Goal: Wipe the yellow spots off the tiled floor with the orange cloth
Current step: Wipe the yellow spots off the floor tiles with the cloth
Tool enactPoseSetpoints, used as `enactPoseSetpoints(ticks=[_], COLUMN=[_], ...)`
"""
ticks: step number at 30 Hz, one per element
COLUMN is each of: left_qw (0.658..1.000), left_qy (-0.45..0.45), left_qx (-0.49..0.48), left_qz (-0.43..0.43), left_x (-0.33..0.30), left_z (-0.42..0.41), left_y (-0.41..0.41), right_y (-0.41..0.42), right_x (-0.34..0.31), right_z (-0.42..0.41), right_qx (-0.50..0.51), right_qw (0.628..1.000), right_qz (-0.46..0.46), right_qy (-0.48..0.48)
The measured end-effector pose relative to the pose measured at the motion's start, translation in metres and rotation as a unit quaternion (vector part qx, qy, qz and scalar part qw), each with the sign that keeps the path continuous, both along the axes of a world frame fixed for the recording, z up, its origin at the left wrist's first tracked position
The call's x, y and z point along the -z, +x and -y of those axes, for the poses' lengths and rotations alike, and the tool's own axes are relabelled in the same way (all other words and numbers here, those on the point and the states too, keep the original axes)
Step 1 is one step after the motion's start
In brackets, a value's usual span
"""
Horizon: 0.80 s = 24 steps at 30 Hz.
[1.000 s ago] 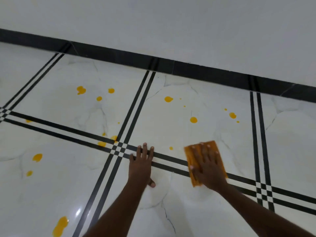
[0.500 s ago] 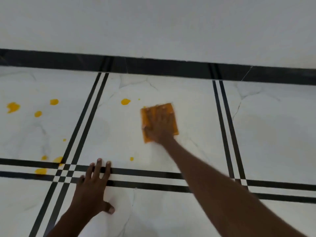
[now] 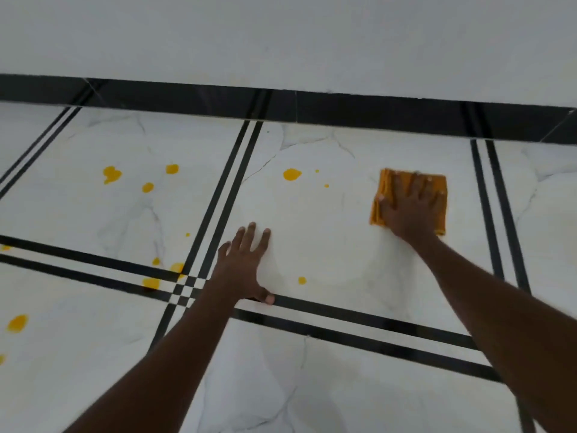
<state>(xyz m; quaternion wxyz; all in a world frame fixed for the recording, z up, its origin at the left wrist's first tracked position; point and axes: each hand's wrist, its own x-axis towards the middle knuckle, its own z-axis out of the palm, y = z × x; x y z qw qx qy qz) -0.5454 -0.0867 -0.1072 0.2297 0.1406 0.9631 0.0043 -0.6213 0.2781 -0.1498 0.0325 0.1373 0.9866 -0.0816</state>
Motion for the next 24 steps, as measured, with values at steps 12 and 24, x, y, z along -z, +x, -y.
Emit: enactPoseSetpoints(ticks=[12,24], left_qw=[0.999,0.999], left_qy=[0.017,0.008], left_qx=[-0.004,-0.003], left_qz=[-0.039,-0.045], left_x=[0.007,0.008], left_z=[0.008,0.005], left_y=[0.002,0.002], right_y=[0.1,0.049], right_x=[0.002,-0.001], right_z=[-0.006,0.097], right_qx=[-0.146,-0.198], right_qw=[0.989,0.98], right_qz=[-0.011,-0.011], right_qy=[0.032,-0.012])
